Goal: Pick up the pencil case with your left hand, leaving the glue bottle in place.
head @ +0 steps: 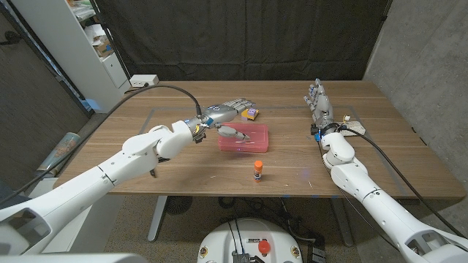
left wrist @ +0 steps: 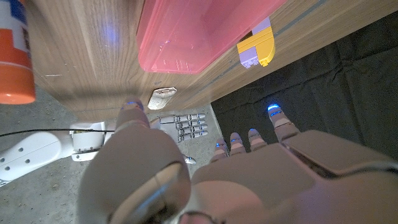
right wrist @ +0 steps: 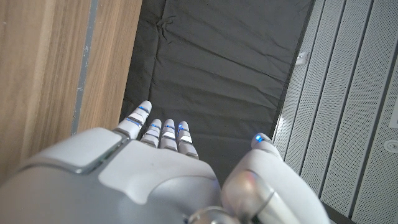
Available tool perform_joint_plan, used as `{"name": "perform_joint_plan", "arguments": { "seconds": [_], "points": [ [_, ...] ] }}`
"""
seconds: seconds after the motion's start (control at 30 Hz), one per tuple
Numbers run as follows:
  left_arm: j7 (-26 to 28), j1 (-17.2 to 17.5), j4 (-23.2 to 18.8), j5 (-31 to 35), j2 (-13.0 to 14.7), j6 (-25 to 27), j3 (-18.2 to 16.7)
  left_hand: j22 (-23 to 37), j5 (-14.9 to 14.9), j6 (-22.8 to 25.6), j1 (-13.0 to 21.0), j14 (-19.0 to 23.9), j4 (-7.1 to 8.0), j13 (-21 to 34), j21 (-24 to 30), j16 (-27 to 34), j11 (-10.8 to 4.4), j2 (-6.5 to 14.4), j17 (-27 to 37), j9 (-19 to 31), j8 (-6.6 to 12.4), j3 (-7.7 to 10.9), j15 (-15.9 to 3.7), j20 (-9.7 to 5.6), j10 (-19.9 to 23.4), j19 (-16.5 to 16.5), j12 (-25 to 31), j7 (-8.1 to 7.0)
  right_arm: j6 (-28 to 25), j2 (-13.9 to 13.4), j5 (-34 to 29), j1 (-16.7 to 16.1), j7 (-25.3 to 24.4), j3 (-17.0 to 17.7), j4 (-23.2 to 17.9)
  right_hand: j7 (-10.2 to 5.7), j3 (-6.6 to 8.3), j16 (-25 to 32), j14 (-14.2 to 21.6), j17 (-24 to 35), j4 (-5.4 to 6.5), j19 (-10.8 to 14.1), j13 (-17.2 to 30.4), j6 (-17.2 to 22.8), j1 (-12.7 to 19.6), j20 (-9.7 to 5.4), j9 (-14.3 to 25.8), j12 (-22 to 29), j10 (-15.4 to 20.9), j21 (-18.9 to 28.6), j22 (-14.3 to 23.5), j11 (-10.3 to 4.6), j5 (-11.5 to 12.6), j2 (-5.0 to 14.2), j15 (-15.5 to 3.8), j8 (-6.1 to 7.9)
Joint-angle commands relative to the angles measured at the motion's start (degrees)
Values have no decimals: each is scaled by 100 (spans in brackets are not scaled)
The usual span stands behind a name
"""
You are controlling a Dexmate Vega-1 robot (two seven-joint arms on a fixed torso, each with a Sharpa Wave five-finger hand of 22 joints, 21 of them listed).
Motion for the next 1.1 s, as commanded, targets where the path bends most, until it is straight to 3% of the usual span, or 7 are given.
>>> {"name": "perform_joint_plan", "arguments": {
  "seconds": [0.03, 0.4, 1.1],
  "points": [
    [-347, -107, -95, 0, 115, 87, -17, 11, 47, -71, 81, -146, -16, 12, 38, 25, 57, -28, 25, 13, -13, -41, 53, 8, -407, 84, 37, 24, -53, 43, -36, -23, -148, 6, -70, -16, -20, 23, -17, 21, -8, 7, 22, 15, 39, -11, 27, 7, -17, 40, 29, 3, 19, 2, 15, 38],
    [-603, -126, -188, 143, 232, 130, 12, 3, 63, -87, 130, -198, -10, 23, 22, 29, 69, -24, 27, 14, -2, -96, 79, 13, -447, 177, 56, 34, -81, 111, -28, 89, -152, -15, 16, -21, -29, 23, -11, 21, -15, 0, 21, 12, 47, -3, 27, 6, -21, 39, 29, 0, 20, 3, 34, 36],
    [-964, -531, 206, 194, -60, -182, 332, -6, 81, -69, 174, -138, 9, 34, -6, 69, 61, -18, 31, 14, 15, -179, 45, 11, -435, 289, 99, 29, 6, 171, 42, 170, -66, -1, 174, -21, -46, 26, 2, 21, -29, 1, 21, 4, 63, 4, 27, 4, -27, 43, 30, 5, 21, 4, 40, 32]
  ]
}}
